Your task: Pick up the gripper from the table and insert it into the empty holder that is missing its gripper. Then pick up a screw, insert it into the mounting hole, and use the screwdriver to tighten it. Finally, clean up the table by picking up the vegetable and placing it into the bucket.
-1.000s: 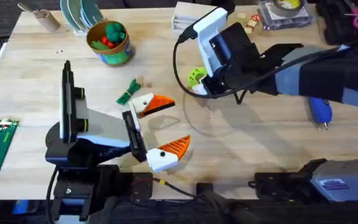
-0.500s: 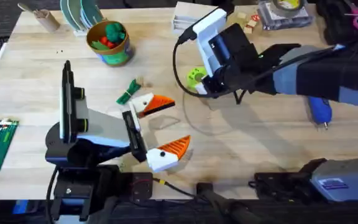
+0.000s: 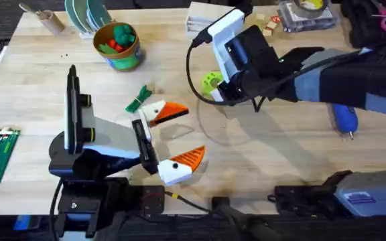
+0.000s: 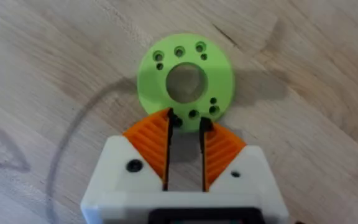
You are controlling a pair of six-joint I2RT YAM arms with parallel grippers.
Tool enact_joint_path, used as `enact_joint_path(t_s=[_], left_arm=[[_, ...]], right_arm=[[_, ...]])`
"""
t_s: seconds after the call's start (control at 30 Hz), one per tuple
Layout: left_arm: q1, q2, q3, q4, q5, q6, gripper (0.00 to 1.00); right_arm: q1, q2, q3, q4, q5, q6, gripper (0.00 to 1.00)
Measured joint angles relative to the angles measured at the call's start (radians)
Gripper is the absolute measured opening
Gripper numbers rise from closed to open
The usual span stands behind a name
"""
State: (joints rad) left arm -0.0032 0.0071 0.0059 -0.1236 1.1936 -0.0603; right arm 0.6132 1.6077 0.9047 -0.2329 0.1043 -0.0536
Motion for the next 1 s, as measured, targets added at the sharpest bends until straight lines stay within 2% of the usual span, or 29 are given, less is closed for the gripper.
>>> enact_joint_path(t_s=[0.23,0.5,0.6,0.63,0.67,1.0], left_arm=[[0.0,0.0,0.0,0.0,0.0,0.0,0.993],[0.0,0.0,0.0,0.0,0.0,0.0,0.992],[0.0,0.0,0.0,0.0,0.0,0.0,0.993],[0.0,0.0,0.0,0.0,0.0,0.0,0.993],[0.0,0.0,0.0,0.0,0.0,0.0,0.993],[0.0,0.0,0.0,0.0,0.0,0.0,0.992]], right_arm=[[0.007,0.0,0.0,0.001,0.003,-0.003,0.263],[0.012,0.0,0.002,0.002,0.005,-0.011,0.17],[0.012,0.0,0.002,0.002,0.005,-0.015,0.17],[0.012,0.0,0.004,-0.001,0.004,-0.022,0.226],[0.012,0.0,0.007,-0.004,0.004,-0.022,0.232],[0.012,0.0,0.042,-0.003,0.004,-0.023,0.237]])
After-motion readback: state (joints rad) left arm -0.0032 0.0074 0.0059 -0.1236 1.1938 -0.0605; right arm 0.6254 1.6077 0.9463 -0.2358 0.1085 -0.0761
